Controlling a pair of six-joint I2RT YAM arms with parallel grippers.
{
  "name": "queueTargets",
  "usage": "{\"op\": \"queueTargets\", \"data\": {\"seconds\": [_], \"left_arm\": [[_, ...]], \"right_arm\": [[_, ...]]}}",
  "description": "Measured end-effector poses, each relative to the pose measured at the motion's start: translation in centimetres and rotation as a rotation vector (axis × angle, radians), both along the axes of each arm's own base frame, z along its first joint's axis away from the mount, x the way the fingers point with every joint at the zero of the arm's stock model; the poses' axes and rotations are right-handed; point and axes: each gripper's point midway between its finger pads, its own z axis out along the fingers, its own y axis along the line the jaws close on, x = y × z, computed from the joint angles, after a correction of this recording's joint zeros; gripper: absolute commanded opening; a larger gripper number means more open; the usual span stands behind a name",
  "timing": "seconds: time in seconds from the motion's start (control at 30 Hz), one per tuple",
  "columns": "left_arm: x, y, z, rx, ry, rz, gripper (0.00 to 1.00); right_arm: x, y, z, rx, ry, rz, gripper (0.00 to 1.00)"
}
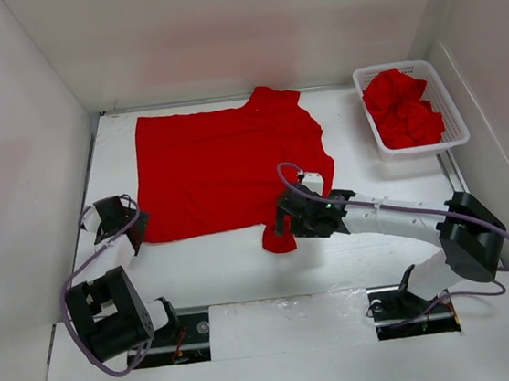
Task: Fold and stack the t-shirts
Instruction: Grap the side of the flattened tshirt closest away from the robot with both arms
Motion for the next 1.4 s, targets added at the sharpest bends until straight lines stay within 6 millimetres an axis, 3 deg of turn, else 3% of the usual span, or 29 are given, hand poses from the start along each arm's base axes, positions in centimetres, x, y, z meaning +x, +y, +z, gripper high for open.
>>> {"op": "queueTargets", "data": {"seconds": [0.1,0.17,0.2,0.23,0.43,0.57,0.67,0.7,0.83,1.03,1.4], "left_arm": [[0.7,0.2,-0.1,0.005,-0.012,-0.008,0.52],[1.1,0.3,-0.3,0.007,-0.015,-0.012,0.36],[1.3,0.3,-0.5,0.006,-0.015,-0.017,0.11],[1.4,0.2,-0.7,0.003,-0.014,-0.022,0.0],[1.7,-0.1,-1.1,-0.006,-0.012,-0.055,0.0],[1.7,-0.2,-1.0,-0.003,-0.012,-0.067,0.0],[1.5,-0.2,-1.0,-0.003,-0.005,-0.071,0.0],[1.3,-0.3,-1.0,-0.002,-0.002,-0.071,0.0],[0.7,-0.2,-0.6,0.007,0.009,-0.066,0.0],[0.5,-0.2,0.4,0.02,-0.022,-0.065,0.0],[-0.6,-0.6,3.7,0.041,-0.15,-0.032,0.0]], "right_arm": [[-0.2,0.0,-0.1,0.002,0.007,0.004,1.0],[-0.3,0.1,-0.2,0.005,0.012,0.007,0.99],[-0.3,0.1,-0.3,0.006,0.014,0.009,0.99],[-0.4,0.1,-0.5,0.008,0.018,0.011,0.97],[-0.7,0.4,-1.3,0.004,0.03,0.04,0.88],[-1.0,0.7,-3.4,-0.046,0.053,0.067,0.71],[-1.1,0.5,-4.9,-0.094,0.071,0.079,0.52],[-0.9,0.5,-4.9,-0.1,0.065,0.082,0.34],[-0.6,0.8,-5.0,-0.107,0.052,0.084,0.0],[-2.8,0.5,-2.8,-0.028,0.067,0.096,0.0],[-12.4,-1.3,2.6,0.343,0.239,0.199,0.0]]}}
